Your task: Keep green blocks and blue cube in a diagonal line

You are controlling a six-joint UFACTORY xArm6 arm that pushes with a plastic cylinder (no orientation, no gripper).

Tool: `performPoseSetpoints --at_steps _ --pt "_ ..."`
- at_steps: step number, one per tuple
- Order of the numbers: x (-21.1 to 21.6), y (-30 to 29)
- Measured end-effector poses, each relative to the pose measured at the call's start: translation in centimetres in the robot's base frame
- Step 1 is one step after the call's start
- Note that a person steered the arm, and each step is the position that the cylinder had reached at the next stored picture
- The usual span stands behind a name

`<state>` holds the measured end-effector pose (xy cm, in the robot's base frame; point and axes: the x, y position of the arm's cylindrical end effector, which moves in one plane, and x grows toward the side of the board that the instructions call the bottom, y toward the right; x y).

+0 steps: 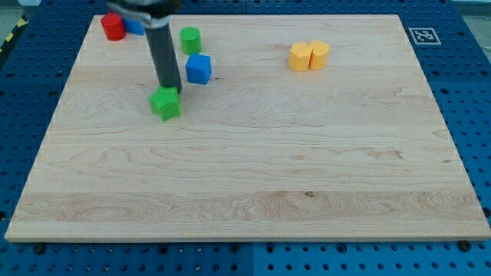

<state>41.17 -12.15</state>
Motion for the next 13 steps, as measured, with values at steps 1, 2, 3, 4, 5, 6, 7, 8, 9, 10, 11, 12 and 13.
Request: performPoseSetpoints --at_steps 1,2,3,4,5,6,7,8,9,10,11,12,13 --pt "4.9 0.2" --pt "3.7 -0.7" --pt "3.0 4.6" --pt "0.8 11.6" --pt "-5.3 15.0" --pt "-9.2 12.6" --pt "-11.2 8.8" --pt "-10.9 6.4" --pt "-8.5 4.5" --pt "-5.8 3.4" --pt "-3.7 2.6" --pt "-1.0 2.0" --pt "2.1 1.8"
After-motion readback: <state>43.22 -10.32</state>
